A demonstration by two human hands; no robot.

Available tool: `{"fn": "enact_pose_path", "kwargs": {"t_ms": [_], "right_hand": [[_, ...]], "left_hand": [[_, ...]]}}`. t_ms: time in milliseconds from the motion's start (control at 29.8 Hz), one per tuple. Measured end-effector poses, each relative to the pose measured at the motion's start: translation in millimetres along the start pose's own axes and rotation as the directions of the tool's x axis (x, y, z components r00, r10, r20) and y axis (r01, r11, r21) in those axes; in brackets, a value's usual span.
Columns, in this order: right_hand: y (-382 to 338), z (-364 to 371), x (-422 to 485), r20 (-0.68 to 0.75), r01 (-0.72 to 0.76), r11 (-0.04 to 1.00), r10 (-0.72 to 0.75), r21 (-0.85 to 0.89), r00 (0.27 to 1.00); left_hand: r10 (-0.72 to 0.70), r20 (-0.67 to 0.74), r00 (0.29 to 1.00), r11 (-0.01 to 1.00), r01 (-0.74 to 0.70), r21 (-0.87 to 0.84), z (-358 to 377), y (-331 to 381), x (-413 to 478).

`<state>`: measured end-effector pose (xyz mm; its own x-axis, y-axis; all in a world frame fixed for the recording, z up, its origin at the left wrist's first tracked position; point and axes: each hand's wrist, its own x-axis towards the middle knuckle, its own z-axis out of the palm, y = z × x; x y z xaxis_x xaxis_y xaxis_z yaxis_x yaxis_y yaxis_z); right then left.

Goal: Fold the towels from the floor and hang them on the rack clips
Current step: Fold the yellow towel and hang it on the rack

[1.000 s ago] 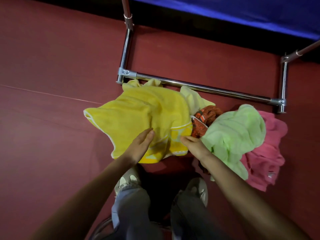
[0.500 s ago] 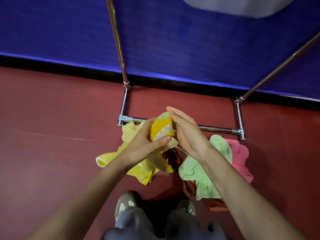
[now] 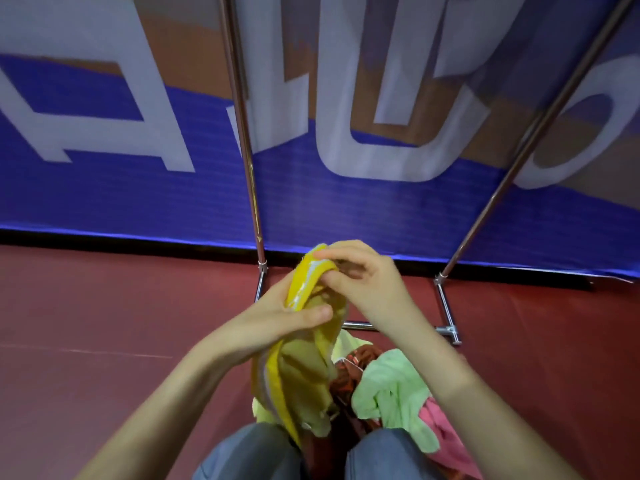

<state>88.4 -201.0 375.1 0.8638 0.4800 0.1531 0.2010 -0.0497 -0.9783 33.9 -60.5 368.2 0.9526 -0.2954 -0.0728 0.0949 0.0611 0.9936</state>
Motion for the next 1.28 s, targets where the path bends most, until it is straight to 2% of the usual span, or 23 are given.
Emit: {"fn": "enact_pose_path", "kwargs": {"t_ms": [101, 201, 369, 470, 571, 772, 940, 1007, 1141, 1276], "right_hand": [[-23.6, -2.8, -11.5, -0.028, 0.056, 0.991, -0.06, -0.122, 0.998], [-43.4, -7.5, -24.1, -0.001, 0.043, 0.971, -0.045, -0.236, 0.999], [-70.8, -19.7, -28.5, 0.045, -0.003, 0.935, 0.021, -0.356, 0.999], [-86.5, -22.5, -32.2, 0.071, -0.01, 0.925, 0.04, -0.38, 0.997], [-101.6, -24.4, -36.0, 0.069, -0.017, 0.923, 0.047, -0.383, 0.996], [-120.2, -35.6, -39.2, 0.057, -0.065, 0.934, 0.091, -0.352, 0.994], [-125.7, -49.0, -42.5, 0.011, -0.104, 0.94, 0.114, -0.326, 0.993], [-128.0, -50.4, -40.4, -0.004, -0.107, 0.955, 0.11, -0.277, 0.994], [-138.1, -61.8, -34.7, -0.095, -0.087, 0.986, 0.073, -0.145, 0.993], [-143.6, -86.3, -31.1, -0.192, -0.072, 0.994, 0.055, -0.082, 0.98]], "left_hand": [[-0.009, 0.01, 1.0, 1.0, 0.009, 0.017, 10.1, 12.9, -14.1], [-0.03, -0.022, 0.999, 0.998, 0.031, 0.053, 17.1, 18.9, -26.1], [0.089, -0.173, 0.981, 0.949, -0.03, 0.315, 30.0, 29.9, -35.2], [0.199, -0.287, 0.937, 0.861, -0.028, 0.507, 40.0, 33.8, -40.0], [0.36, -0.335, 0.871, 0.744, -0.051, 0.667, 49.2, 37.2, -42.3], [0.505, -0.311, 0.805, 0.741, -0.221, 0.634, 56.9, 36.7, -39.0], [0.509, -0.335, 0.793, 0.743, -0.209, 0.635, 57.8, 33.2, -34.8], [0.479, -0.346, 0.807, 0.752, -0.173, 0.636, 56.2, 28.9, -30.7], [0.33, -0.383, 0.863, 0.876, -0.129, 0.464, 48.5, 23.3, -23.4], [0.243, -0.372, 0.896, 0.907, -0.073, 0.415, 32.3, 23.9, -24.7]]}}
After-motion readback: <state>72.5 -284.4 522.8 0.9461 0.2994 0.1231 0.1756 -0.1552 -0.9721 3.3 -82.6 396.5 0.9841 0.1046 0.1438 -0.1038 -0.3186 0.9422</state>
